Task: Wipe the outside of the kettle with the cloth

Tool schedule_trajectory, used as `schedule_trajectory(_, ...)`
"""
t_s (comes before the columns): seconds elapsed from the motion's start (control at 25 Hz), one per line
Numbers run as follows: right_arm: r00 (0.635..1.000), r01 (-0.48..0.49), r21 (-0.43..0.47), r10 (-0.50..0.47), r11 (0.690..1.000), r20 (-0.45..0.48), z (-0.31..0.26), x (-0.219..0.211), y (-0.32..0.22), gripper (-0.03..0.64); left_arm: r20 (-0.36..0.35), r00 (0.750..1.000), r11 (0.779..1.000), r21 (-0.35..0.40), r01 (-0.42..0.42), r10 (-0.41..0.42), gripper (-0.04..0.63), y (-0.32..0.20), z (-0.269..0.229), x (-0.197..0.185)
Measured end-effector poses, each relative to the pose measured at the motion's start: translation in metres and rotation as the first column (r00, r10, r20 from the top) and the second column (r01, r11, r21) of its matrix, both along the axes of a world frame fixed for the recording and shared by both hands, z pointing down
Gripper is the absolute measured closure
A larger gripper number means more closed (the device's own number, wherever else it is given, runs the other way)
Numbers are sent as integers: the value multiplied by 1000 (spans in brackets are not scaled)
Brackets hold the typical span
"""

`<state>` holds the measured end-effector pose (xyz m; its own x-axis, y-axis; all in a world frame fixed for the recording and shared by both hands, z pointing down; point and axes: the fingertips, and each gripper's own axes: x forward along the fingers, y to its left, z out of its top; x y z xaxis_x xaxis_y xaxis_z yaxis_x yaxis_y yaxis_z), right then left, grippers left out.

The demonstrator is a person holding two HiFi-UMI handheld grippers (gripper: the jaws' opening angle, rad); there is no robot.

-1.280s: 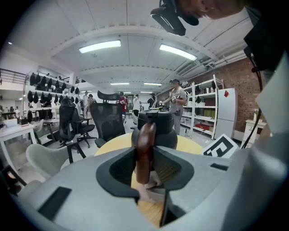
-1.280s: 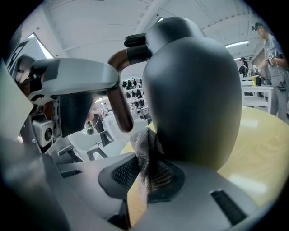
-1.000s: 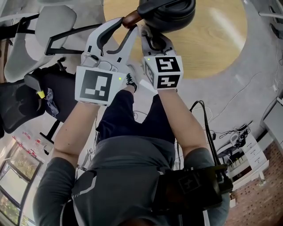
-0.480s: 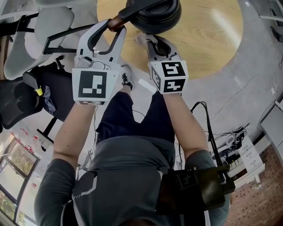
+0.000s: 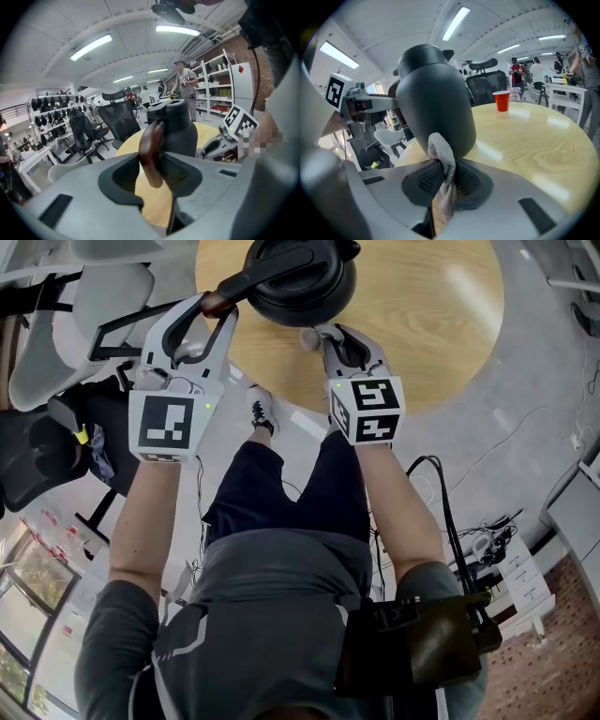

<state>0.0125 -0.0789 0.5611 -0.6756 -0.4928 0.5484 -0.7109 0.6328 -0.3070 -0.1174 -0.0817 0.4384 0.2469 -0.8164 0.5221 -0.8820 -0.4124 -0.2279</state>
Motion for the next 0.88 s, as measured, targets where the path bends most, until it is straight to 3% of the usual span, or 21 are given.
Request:
schedule_trajectory(0.12, 1000, 8, 10, -8, 1000, -15, 0, 7, -11, 561, 13, 997, 998, 5, -70, 70, 459, -5, -1, -4)
schedule_trajectory(0.4, 998, 59, 44, -57, 997, -37, 0, 21, -39, 561, 37, 995, 996, 1, -92, 92, 457, -19, -5, -10)
schedule_trajectory(0.88, 956, 293, 163, -289, 942, -48, -14, 13, -80, 561, -1, 1000, 999, -29, -31, 31, 462, -46, -6, -23)
